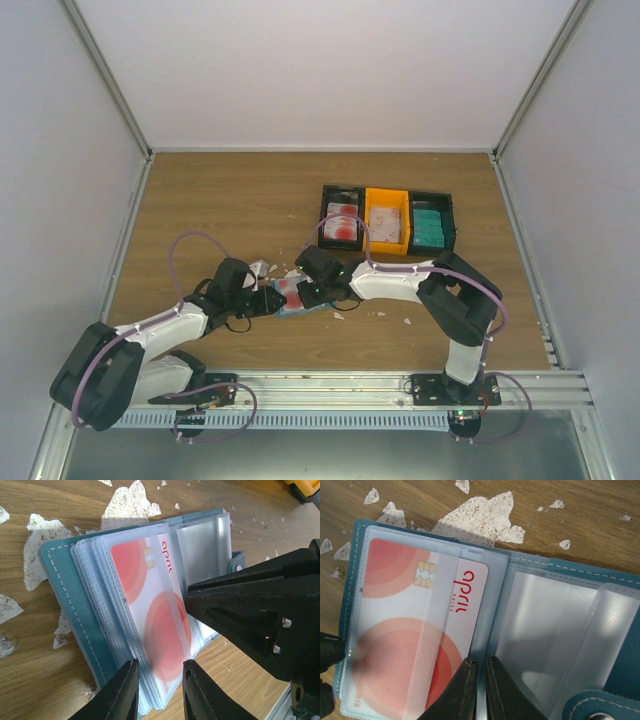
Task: Put the credit cards into the card holder
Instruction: Turn over the card slot in the card holder.
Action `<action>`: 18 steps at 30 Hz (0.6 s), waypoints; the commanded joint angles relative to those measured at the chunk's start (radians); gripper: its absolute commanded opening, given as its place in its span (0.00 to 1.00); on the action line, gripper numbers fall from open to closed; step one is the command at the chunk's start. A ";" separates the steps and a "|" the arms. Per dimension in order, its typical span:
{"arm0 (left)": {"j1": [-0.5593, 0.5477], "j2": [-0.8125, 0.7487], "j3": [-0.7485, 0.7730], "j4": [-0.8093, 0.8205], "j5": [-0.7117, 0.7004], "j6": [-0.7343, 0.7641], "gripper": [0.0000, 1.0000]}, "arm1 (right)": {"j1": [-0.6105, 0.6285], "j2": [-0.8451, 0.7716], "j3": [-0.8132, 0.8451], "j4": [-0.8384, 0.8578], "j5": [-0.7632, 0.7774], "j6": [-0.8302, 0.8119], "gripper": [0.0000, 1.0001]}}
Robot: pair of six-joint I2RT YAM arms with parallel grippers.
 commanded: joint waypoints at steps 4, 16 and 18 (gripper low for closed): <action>-0.003 0.034 -0.009 0.090 0.026 0.004 0.27 | 0.011 0.059 -0.028 -0.003 -0.012 0.020 0.06; -0.001 0.005 0.002 0.060 -0.003 0.013 0.16 | 0.010 0.054 -0.040 0.004 -0.015 0.032 0.05; -0.001 -0.008 0.003 0.056 -0.007 0.013 0.16 | 0.010 0.053 -0.041 0.007 -0.015 0.034 0.04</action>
